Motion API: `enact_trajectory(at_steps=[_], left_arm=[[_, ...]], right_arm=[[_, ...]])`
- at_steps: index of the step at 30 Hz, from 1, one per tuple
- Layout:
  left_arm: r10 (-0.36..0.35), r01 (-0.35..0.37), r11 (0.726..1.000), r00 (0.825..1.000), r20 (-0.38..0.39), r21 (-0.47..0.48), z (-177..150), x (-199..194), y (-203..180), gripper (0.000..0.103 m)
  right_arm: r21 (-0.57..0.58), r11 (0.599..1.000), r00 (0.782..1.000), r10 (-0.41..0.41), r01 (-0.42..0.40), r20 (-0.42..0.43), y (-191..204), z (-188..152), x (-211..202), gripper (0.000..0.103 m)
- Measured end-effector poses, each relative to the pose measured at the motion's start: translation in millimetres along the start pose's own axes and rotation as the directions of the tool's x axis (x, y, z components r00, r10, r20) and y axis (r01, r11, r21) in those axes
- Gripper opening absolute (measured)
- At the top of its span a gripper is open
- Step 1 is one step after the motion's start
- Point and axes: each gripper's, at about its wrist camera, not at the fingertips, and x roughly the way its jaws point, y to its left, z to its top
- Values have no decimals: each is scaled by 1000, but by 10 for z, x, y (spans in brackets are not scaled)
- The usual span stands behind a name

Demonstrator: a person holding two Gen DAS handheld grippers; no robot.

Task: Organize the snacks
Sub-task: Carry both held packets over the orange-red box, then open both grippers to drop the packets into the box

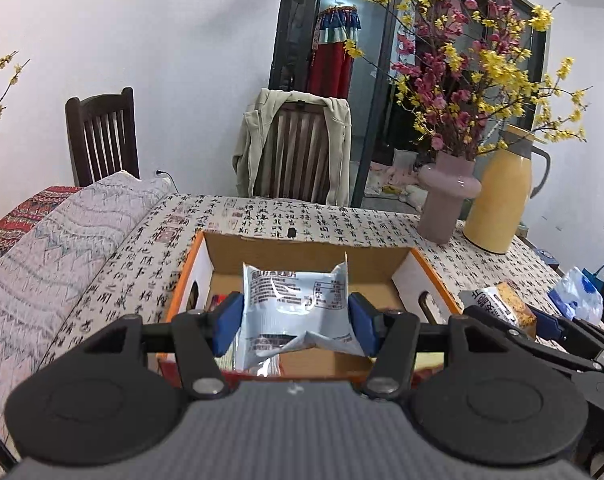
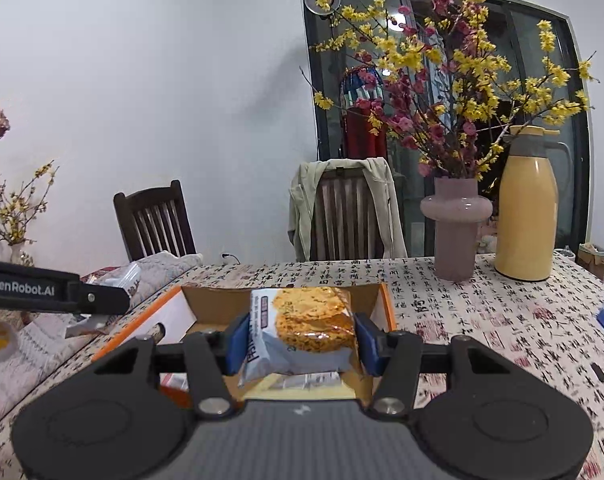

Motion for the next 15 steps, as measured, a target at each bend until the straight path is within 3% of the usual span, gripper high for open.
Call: enact_trajectory(at_steps=[8,15], left_arm=[[29,-30,999,999,-31,-18,122,517,157,59],[73,-74,997,997,-21,-17,-39,924,321,59]], right_arm=[[10,1000,998,-15,15,-69,5,99,597,54],[18,999,994,-39,41,-106,-27,-71,919,54]])
